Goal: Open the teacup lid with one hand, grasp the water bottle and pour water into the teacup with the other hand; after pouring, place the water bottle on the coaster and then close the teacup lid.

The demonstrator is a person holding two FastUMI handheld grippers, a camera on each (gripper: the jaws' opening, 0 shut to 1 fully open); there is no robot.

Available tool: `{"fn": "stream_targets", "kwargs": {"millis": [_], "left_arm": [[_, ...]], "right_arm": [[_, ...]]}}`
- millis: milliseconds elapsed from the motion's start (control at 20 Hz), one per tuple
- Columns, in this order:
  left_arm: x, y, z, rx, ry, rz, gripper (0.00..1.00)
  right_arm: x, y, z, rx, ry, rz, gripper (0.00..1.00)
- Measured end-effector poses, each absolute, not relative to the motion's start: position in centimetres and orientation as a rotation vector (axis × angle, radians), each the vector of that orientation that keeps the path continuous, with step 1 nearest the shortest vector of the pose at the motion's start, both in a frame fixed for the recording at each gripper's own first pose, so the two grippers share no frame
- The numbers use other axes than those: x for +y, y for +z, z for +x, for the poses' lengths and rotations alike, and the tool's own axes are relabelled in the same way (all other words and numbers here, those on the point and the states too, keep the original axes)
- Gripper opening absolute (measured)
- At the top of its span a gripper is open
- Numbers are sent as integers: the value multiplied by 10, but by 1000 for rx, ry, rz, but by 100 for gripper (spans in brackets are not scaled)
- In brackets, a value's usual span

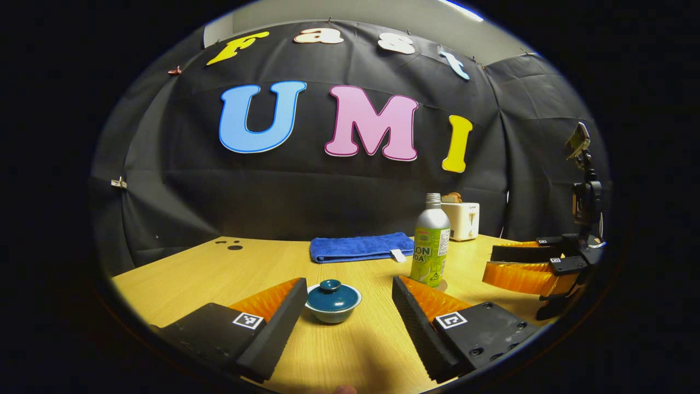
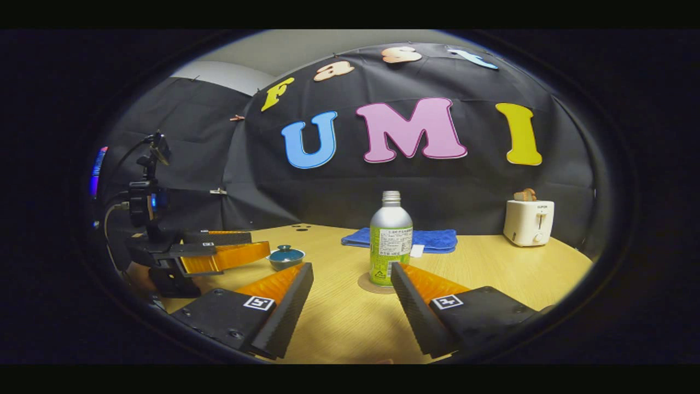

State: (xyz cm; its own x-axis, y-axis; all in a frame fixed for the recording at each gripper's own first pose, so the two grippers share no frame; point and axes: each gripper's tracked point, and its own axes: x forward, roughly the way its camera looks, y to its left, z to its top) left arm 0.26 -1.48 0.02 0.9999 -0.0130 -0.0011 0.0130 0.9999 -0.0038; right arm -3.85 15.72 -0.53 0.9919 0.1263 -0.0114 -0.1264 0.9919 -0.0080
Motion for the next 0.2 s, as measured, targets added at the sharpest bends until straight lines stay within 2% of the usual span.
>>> {"fn": "stream_targets", "kwargs": {"millis": [200], "left_arm": [[-15, 0, 2, 0, -11, 3, 98]], "right_arm": [[158, -6, -39, 11, 123, -9, 88]]}}
